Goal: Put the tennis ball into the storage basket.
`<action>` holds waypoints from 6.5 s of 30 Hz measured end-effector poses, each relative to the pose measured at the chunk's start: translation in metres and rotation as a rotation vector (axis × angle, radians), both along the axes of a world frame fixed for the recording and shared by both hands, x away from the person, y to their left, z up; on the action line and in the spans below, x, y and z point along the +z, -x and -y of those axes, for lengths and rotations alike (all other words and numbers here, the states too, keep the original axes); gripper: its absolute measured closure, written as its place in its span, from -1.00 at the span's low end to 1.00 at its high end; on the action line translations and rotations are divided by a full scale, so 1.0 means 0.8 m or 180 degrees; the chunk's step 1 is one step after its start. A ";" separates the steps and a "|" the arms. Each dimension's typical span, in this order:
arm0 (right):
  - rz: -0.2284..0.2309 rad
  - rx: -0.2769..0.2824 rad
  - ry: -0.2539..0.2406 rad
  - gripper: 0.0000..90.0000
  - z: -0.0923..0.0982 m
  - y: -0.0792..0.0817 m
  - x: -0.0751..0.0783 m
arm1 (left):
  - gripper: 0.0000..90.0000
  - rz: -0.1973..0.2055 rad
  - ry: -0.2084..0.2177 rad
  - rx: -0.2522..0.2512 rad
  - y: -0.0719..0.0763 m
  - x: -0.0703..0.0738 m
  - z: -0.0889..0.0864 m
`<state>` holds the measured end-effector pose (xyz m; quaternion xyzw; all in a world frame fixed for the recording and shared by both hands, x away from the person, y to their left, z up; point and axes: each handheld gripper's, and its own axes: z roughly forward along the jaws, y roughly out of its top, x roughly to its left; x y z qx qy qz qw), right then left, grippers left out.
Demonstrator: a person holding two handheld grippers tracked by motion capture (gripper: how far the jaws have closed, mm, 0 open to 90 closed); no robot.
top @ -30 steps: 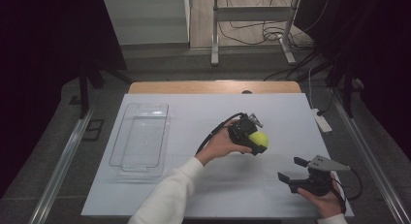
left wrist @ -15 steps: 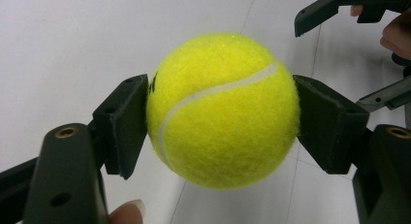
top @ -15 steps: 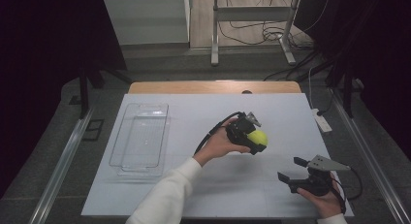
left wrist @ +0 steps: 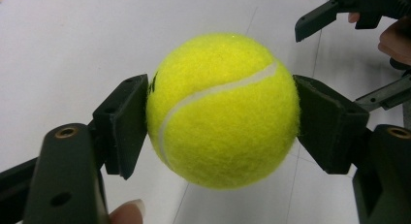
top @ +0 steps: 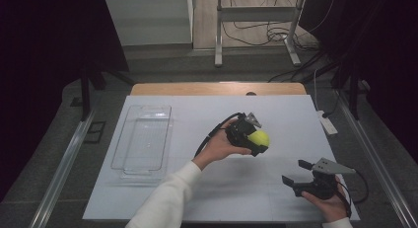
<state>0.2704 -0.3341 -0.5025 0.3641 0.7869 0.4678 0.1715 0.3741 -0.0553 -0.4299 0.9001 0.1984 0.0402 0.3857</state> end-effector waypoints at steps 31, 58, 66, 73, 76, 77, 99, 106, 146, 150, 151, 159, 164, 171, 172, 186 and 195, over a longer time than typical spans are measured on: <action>-0.0028 0.0032 -0.0056 -0.78 -0.007 -0.002 0.000 | -0.41 0.0201 0.0345 0.0347 0.010 0.031 -0.047; -0.0049 -0.0012 -0.0071 -0.78 -0.002 -0.002 -0.002 | -0.41 0.0252 0.0620 0.0600 0.003 0.042 -0.088; -0.0052 -0.0021 -0.0068 -0.78 -0.001 -0.002 -0.002 | -0.41 0.0279 0.0657 0.0652 0.003 0.044 -0.097; -0.0046 -0.0022 -0.0063 -0.78 -0.002 -0.002 -0.002 | -0.41 0.0306 0.0683 0.0708 0.003 0.047 -0.105; -0.0045 -0.0025 -0.0067 -0.78 -0.002 -0.002 -0.002 | -0.41 0.0324 0.0681 0.0730 0.004 0.048 -0.108; -0.0043 -0.0025 -0.0068 -0.78 -0.002 -0.002 -0.001 | -0.41 0.0333 0.0684 0.0733 0.004 0.049 -0.110; -0.0036 -0.0020 -0.0062 -0.78 -0.004 -0.001 0.000 | -0.41 0.0389 0.0730 0.0838 0.005 0.054 -0.129; -0.0030 -0.0021 -0.0059 -0.78 -0.004 -0.001 0.000 | -0.41 0.0418 0.0764 0.0862 0.006 0.056 -0.133; -0.0012 -0.0032 -0.0071 -0.78 -0.004 -0.001 0.001 | -0.41 0.0514 0.0775 0.1142 -0.001 0.064 -0.178; -0.0011 -0.0033 -0.0071 -0.78 -0.005 -0.001 0.001 | -0.41 0.0518 0.0767 0.1195 -0.002 0.063 -0.186; -0.0011 -0.0034 -0.0071 -0.78 -0.005 -0.001 0.001 | -0.41 0.0515 0.0761 0.1202 -0.003 0.063 -0.188; -0.0016 -0.0038 -0.0074 -0.79 -0.005 -0.001 0.001 | -0.41 0.0527 0.0762 0.1266 -0.003 0.064 -0.199; -0.0018 -0.0042 -0.0073 -0.78 -0.005 -0.002 0.001 | -0.41 0.0530 0.0766 0.1296 -0.003 0.064 -0.204; -0.0019 -0.0043 -0.0066 -0.78 -0.005 -0.002 0.001 | -0.41 0.0541 0.0748 0.1333 -0.004 0.064 -0.210; -0.0018 -0.0043 -0.0066 -0.78 -0.005 -0.002 0.001 | -0.41 0.0544 0.0743 0.1336 -0.004 0.064 -0.210; -0.0016 -0.0043 -0.0059 -0.78 -0.004 -0.001 0.001 | -0.41 0.0554 0.0736 0.1421 -0.007 0.063 -0.222; -0.0015 -0.0046 -0.0056 -0.78 -0.004 -0.001 0.001 | -0.41 0.0559 0.0731 0.1458 -0.007 0.062 -0.228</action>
